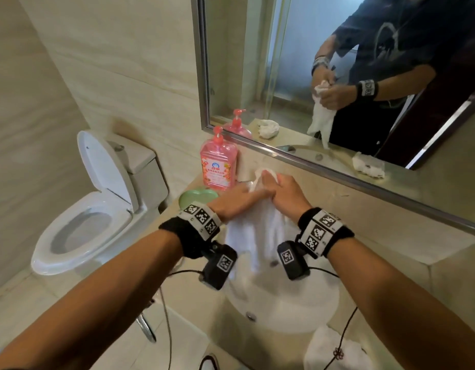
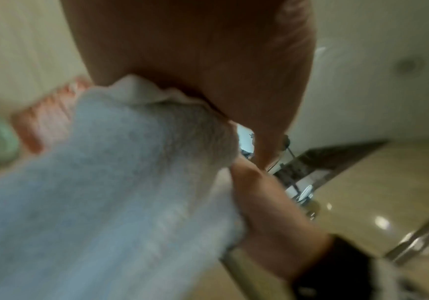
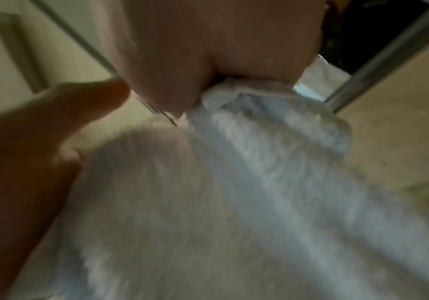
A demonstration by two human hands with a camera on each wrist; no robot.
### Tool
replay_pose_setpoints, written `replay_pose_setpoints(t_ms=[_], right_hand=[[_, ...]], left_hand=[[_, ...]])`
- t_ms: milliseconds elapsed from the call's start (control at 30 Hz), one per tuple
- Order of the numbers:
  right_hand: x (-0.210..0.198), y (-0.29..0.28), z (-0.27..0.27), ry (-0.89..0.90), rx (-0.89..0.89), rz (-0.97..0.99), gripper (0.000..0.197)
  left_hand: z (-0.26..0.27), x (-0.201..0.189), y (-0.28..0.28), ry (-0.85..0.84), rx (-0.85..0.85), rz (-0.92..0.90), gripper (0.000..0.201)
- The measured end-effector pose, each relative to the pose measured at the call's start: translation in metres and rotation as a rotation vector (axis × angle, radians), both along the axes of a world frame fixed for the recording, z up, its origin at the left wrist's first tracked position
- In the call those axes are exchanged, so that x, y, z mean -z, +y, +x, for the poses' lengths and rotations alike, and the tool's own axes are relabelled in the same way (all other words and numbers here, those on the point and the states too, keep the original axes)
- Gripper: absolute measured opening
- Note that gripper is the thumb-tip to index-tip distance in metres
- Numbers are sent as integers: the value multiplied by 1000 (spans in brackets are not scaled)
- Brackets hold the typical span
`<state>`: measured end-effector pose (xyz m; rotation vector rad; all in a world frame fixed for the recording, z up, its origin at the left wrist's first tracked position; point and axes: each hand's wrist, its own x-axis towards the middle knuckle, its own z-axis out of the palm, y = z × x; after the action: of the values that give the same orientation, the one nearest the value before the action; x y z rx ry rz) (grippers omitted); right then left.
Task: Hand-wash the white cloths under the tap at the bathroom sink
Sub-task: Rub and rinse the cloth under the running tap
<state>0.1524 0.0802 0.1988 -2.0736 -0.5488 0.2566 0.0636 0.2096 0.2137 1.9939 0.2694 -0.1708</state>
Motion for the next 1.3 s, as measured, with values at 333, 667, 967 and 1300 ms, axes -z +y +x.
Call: replay_pose_setpoints(t_ms=[333, 667, 967, 1300], right_hand=[[10, -59, 23, 5, -253, -425, 30], [-3, 30, -25, 222, 250, 357, 42], [12, 13, -13, 172, 229, 232, 41], [8, -43, 21, -203, -456, -617, 31]], left_hand=[[-15, 26, 72, 3, 167, 351, 18], [14, -6, -7, -118, -313, -419, 35], [3, 5, -7, -78, -103, -349, 27], [-6, 17, 67, 115, 248, 650, 27]])
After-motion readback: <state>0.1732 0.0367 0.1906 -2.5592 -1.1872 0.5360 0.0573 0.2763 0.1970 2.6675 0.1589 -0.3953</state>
